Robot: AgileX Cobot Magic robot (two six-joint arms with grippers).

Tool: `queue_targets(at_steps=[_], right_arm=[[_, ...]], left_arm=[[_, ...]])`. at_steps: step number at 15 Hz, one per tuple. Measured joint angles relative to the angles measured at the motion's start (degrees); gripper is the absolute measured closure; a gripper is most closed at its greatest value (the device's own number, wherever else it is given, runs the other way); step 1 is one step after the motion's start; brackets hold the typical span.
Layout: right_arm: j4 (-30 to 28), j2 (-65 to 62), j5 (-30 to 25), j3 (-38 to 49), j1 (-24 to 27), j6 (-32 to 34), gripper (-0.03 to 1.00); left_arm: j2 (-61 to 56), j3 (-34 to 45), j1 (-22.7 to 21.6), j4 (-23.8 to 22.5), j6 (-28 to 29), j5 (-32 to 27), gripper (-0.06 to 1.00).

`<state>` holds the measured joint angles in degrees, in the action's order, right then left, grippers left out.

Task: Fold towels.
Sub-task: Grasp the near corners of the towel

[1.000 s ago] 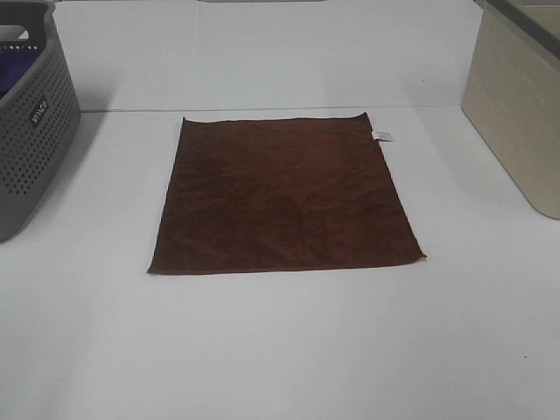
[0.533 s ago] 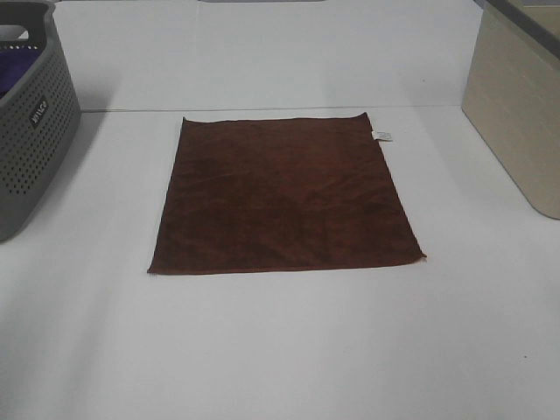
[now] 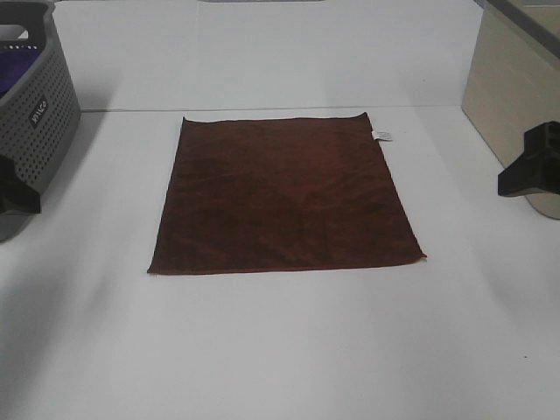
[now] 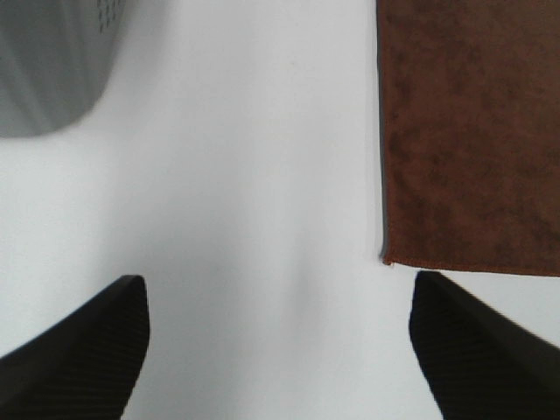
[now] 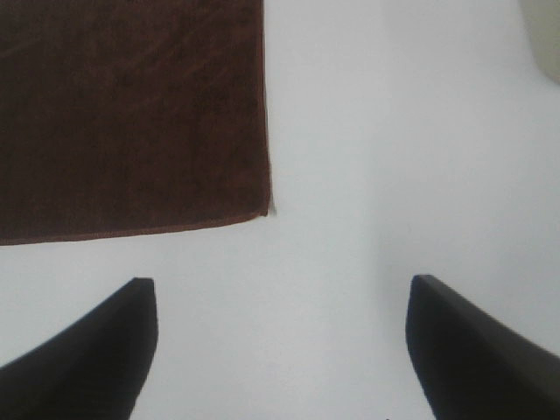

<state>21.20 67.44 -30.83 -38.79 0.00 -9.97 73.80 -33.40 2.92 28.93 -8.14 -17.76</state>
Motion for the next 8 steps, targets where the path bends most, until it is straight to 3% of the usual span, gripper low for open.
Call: queue_targets(at_steps=[5, 8], right_arm=[[12.83, 18.16, -1.55, -4.81, 0.06, -13.52, 0.21], [18.33, 27.04, -8.82, -11.46, 0.06, -18.33, 0.22]], left_arm=[[15.24, -7.51, 9.11, 2.23, 0.00, 0.23, 0.19], [23.49, -14.04, 9.91, 5.16, 0.00, -1.95, 0.19]])
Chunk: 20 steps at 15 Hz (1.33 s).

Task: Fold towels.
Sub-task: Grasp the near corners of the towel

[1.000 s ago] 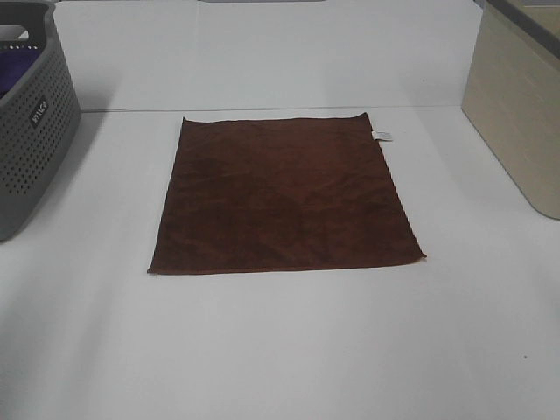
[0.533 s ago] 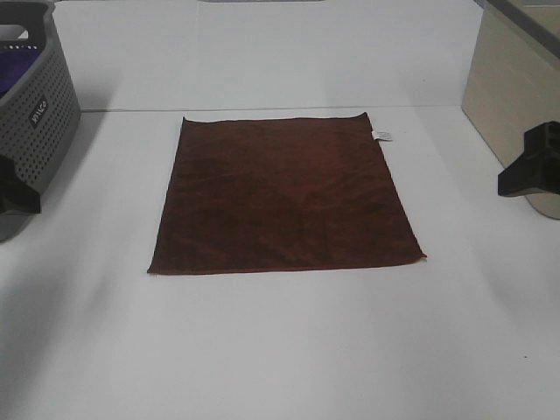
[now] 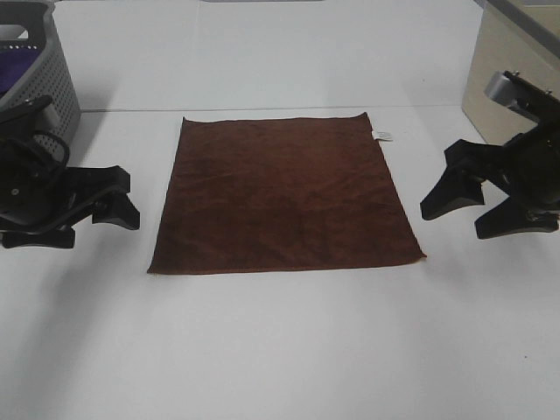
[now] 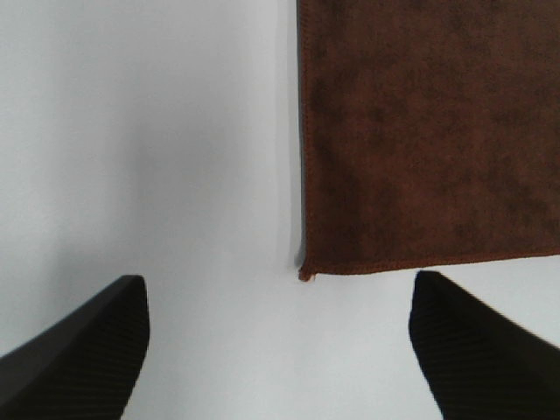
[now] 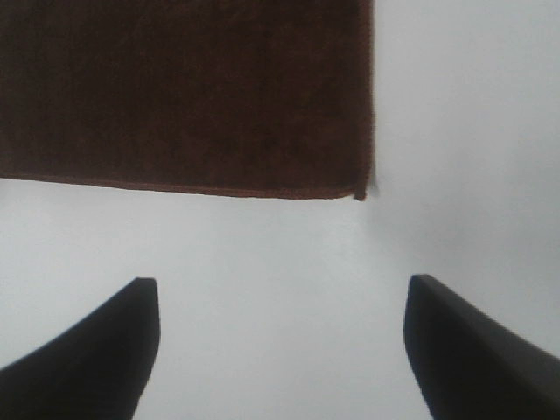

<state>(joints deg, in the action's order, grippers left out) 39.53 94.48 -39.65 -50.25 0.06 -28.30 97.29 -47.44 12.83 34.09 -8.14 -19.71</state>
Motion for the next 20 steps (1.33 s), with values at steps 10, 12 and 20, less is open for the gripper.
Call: queue_targets(at_steps=[10, 12, 20], right_arm=[[3.55, 19.31, -13.12, -15.07, 5.73, -3.72, 0.23], [4.81, 21.14, -12.72, -15.18, 6.82, -5.67, 0.23], [12.43, 27.56, -10.66, -15.70, 4.35, -11.46, 0.26]], left_arm=[[17.70, -11.52, -9.85, 32.54, -31.51, -20.40, 0.19], [19.25, -11.63, -9.80, 36.84, -35.07, -20.45, 0.19], [25.04, -12.95, -3.90, 44.52, -38.85, -20.23, 0.20]])
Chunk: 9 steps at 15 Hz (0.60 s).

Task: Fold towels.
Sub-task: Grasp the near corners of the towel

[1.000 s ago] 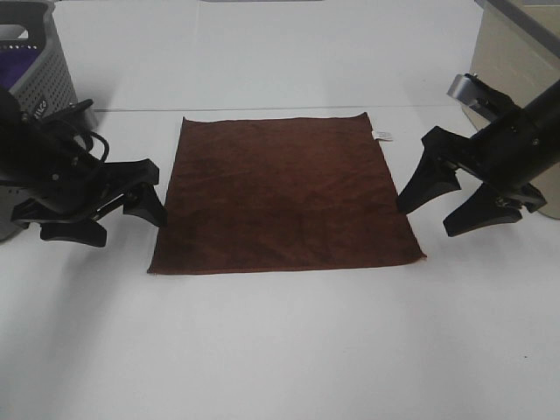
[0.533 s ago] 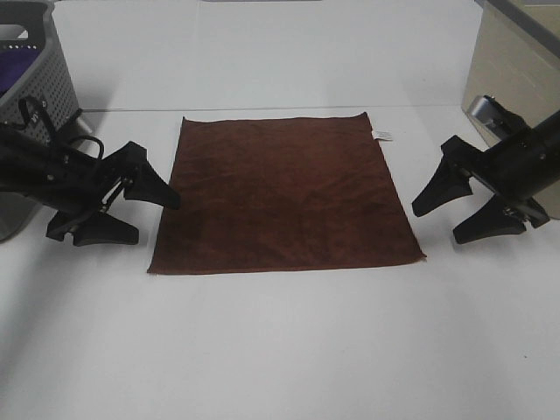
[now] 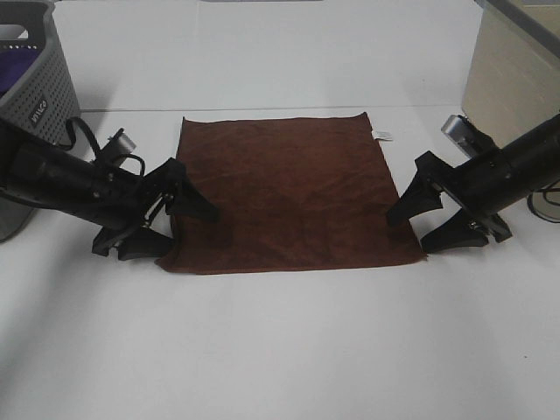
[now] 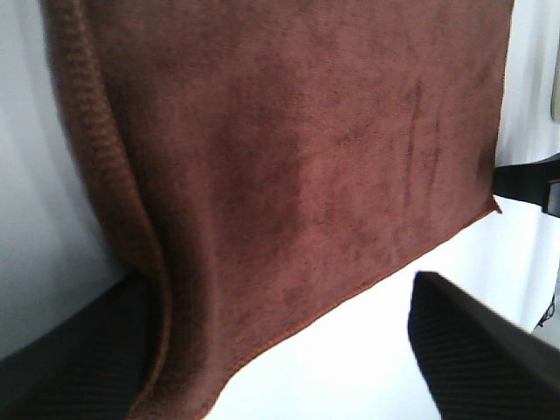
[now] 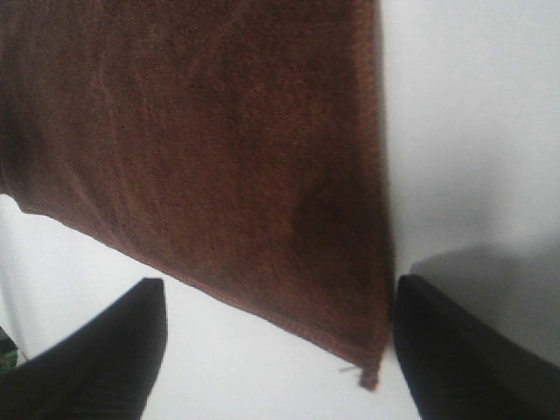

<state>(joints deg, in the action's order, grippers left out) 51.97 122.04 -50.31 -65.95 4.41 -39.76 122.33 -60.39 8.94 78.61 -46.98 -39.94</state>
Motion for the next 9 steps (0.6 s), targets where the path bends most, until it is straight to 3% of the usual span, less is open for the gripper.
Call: queue_targets(at_steps=[3, 4, 7, 9], right_arm=[[1.38, 1.32, 0.97, -0.29, -3.61, -0.52, 0.38], [1.49, 1.43, 1.38, -0.29, -4.24, -0.52, 0.46], [0.63, 1.60, 2.86, -0.29, -4.76, -0.29, 0.87], [-1.89, -0.17, 2.81, -0.29, -4.76, 2.81, 0.94]], left_arm=[[1.43, -2.41, 2.18, 0.69, 0.00, 0.11, 0.25], [1.89, -2.92, 2.52, 0.46, 0.06, 1.15, 0.36], [2.92, -3.21, 2.75, -1.09, 0.52, 3.04, 0.84], [2.92, -3.21, 2.75, -3.61, 1.72, 1.66, 0.92]])
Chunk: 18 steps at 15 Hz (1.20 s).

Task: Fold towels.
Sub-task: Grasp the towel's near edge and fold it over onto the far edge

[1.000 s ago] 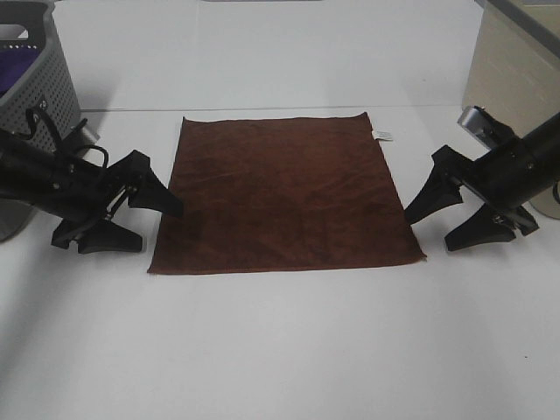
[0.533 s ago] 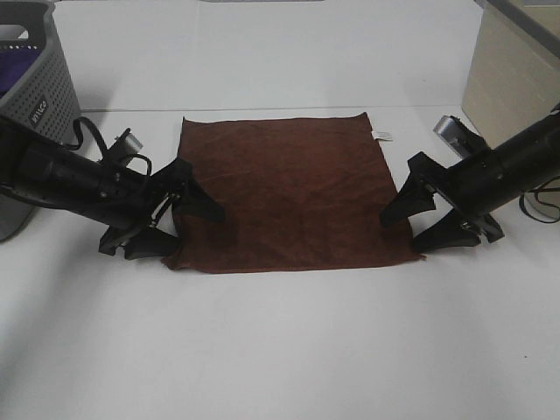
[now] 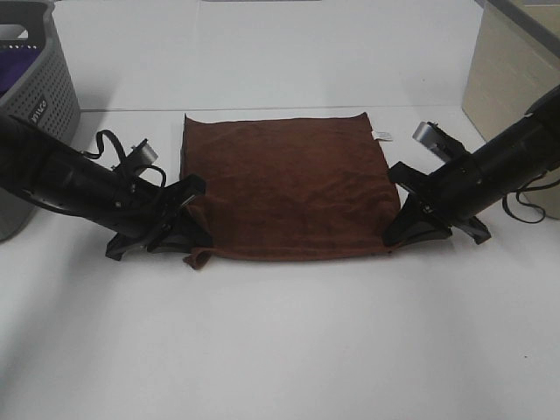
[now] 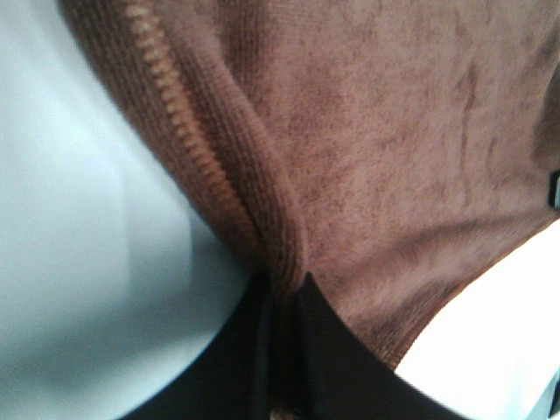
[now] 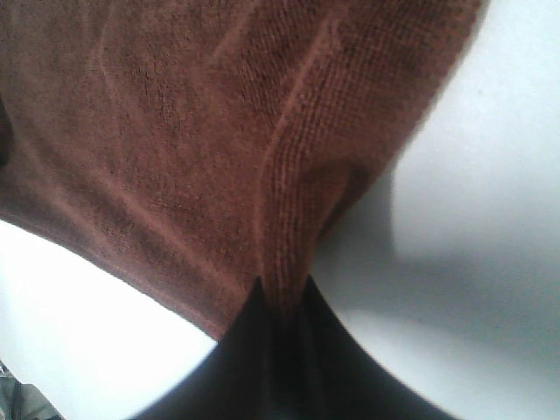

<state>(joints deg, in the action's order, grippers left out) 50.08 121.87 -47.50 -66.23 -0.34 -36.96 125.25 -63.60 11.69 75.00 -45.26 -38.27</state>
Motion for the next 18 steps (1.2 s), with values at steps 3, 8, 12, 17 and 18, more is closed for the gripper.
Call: queue_targets(at_steps=[3, 8, 12, 17, 18], right_arm=[[-4.01, -2.12, -3.38, 0.23, -0.06, 4.41, 0.95], [-3.95, -8.94, -5.61, 10.31, -0.34, 6.47, 0.95], [-6.25, -14.15, -5.61, 19.42, -0.34, 9.28, 0.95], [-7.79, -14.73, -5.33, 20.05, -0.34, 11.29, 0.95], [-8.48, -14.73, -5.39, 19.25, -0.34, 11.29, 0.95]], left_arm=[[-2.01, 0.00, 0.11, -9.74, 7.05, -2.12, 0.92], [-8.42, -0.06, 2.41, -28.71, 25.21, -10.03, 0.92], [-9.80, -0.06, 6.99, -35.75, 32.54, -14.38, 0.92], [-10.08, -0.06, 7.10, -33.63, 32.03, -12.26, 0.92], [-10.08, -0.06, 6.93, -32.37, 30.88, -11.92, 0.92]])
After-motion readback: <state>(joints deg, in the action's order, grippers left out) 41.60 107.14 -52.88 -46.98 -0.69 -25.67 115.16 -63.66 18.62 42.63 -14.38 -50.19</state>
